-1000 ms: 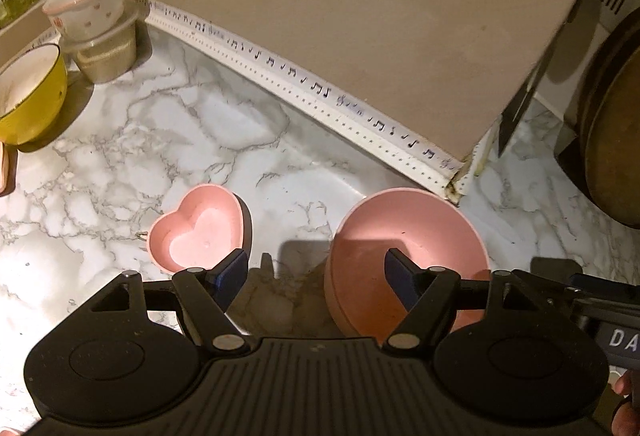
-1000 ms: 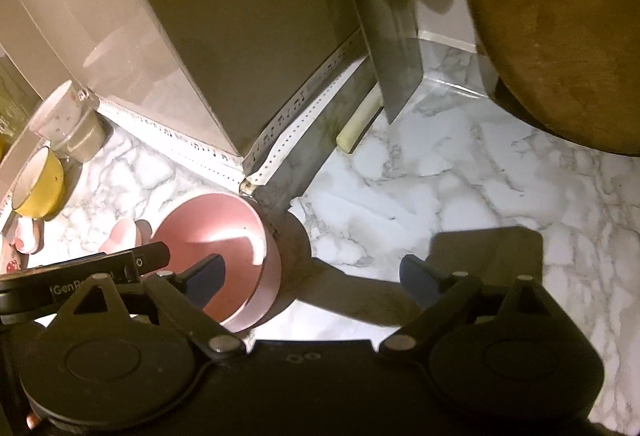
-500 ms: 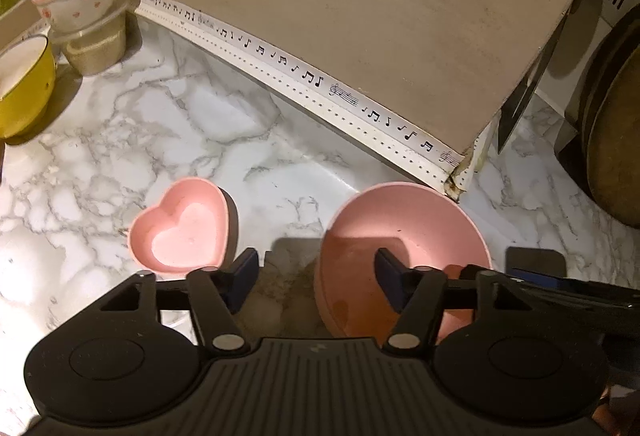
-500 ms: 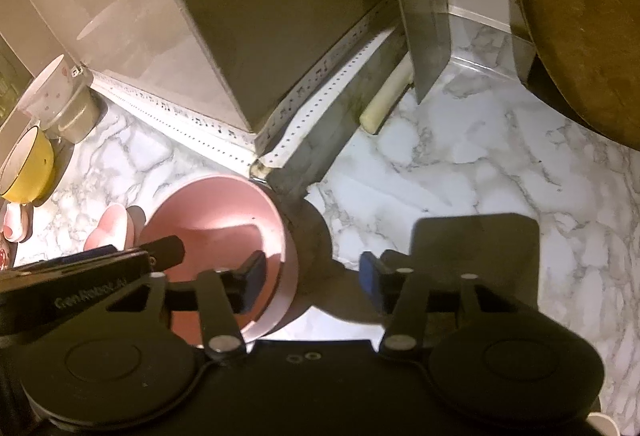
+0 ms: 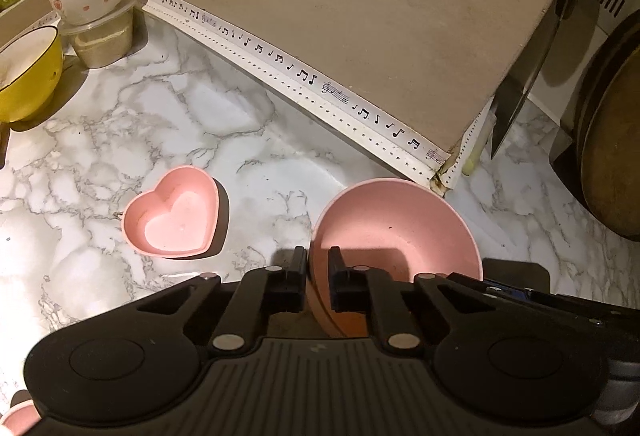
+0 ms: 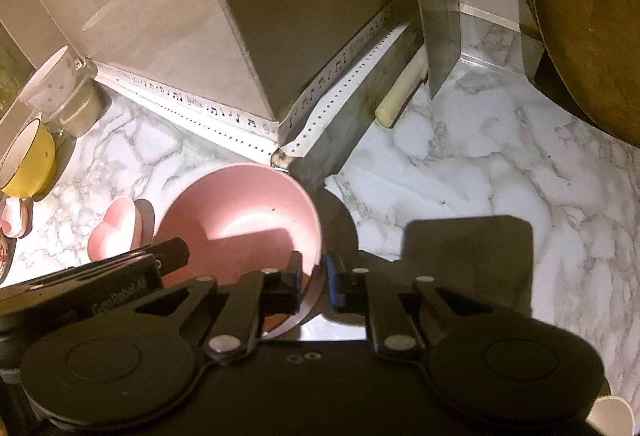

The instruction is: Organize plates and bowls

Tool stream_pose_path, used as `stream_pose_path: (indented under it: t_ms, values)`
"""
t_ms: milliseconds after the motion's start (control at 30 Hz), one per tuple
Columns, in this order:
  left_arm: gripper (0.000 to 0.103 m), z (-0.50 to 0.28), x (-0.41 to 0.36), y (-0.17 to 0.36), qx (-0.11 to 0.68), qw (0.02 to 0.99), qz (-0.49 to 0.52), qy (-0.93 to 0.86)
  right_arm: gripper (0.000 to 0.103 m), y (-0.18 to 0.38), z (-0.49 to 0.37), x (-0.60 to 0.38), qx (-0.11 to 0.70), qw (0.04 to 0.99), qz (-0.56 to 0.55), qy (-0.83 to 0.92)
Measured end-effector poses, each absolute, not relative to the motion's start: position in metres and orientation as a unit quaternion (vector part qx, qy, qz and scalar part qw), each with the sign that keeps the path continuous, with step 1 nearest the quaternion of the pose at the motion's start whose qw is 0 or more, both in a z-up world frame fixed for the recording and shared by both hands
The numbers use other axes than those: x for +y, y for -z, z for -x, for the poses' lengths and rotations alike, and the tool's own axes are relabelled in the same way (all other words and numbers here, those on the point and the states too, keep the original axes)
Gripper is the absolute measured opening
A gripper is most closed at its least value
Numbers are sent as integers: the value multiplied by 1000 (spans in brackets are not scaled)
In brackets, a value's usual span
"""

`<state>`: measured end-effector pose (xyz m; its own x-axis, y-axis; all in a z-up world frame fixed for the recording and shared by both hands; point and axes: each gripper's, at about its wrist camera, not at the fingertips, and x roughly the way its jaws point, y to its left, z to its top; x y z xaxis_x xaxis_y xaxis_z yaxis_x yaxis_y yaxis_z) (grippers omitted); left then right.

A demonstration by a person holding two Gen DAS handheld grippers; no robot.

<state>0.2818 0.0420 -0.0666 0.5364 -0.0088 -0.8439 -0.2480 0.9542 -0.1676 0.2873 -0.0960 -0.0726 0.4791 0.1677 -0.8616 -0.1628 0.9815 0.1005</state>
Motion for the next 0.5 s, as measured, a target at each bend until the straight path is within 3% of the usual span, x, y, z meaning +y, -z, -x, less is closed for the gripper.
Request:
stream_pose_path:
  t_ms: [500]
  values:
    - [8,-265,30,52,482,865,128,-54,9,64,-267,-104,497,863,11,-91]
